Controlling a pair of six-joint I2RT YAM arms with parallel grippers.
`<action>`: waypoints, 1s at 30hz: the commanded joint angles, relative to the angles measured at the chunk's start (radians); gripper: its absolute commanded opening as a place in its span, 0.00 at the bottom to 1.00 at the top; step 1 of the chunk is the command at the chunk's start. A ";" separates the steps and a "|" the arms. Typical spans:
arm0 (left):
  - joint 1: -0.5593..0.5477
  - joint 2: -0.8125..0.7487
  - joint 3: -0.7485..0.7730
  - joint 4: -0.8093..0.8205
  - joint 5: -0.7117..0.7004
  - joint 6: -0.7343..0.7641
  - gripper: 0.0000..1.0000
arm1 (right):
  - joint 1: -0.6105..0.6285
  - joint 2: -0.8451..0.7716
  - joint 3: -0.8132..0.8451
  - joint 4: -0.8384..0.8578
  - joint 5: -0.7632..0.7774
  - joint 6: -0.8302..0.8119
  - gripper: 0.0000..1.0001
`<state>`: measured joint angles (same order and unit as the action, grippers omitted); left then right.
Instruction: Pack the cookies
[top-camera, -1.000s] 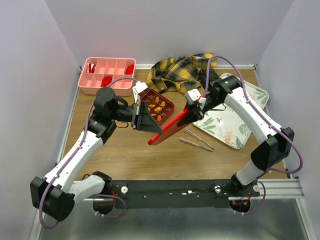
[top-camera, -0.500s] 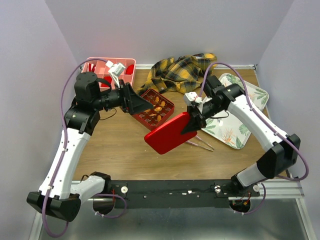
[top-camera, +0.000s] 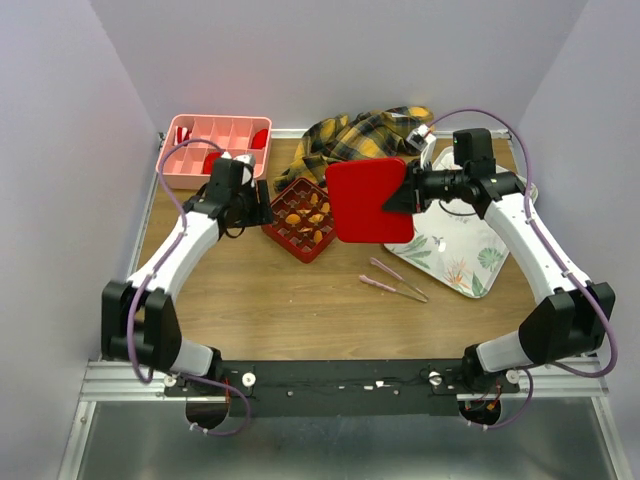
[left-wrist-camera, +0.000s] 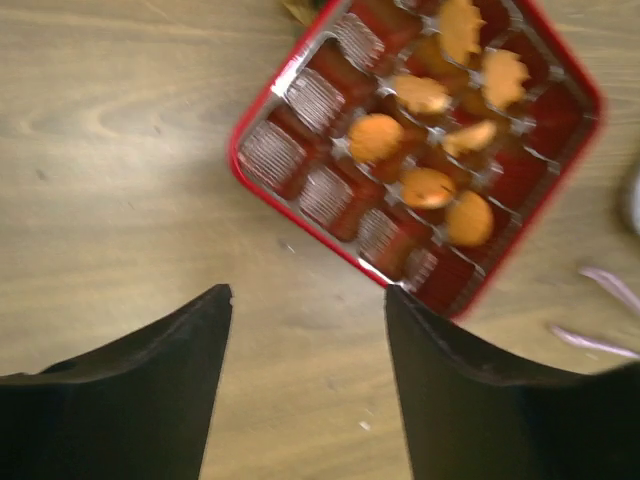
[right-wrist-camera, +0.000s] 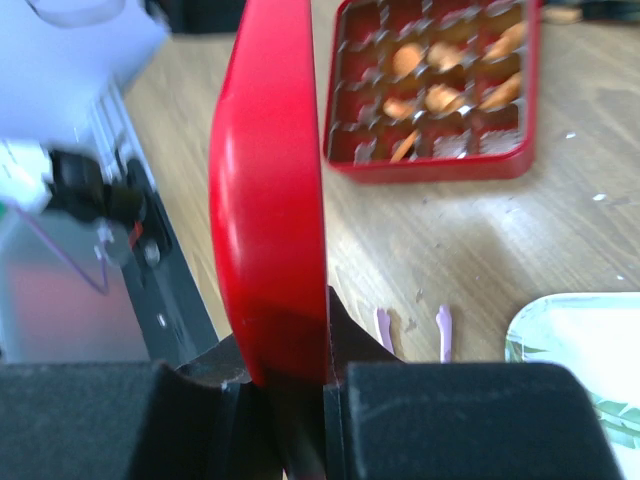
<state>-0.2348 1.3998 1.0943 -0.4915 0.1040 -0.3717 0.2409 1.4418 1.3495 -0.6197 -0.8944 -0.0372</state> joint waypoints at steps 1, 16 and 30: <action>0.002 0.148 0.159 0.036 -0.128 0.135 0.62 | -0.008 0.025 0.039 0.084 -0.017 0.163 0.00; 0.000 0.515 0.461 -0.081 -0.064 0.278 0.48 | -0.008 0.040 0.005 0.101 -0.037 0.177 0.00; 0.000 0.542 0.411 -0.093 0.000 0.261 0.22 | -0.011 0.083 0.017 0.103 -0.054 0.184 0.01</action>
<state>-0.2356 1.9579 1.5433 -0.5774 0.0608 -0.1043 0.2298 1.5082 1.3544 -0.5423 -0.9066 0.1345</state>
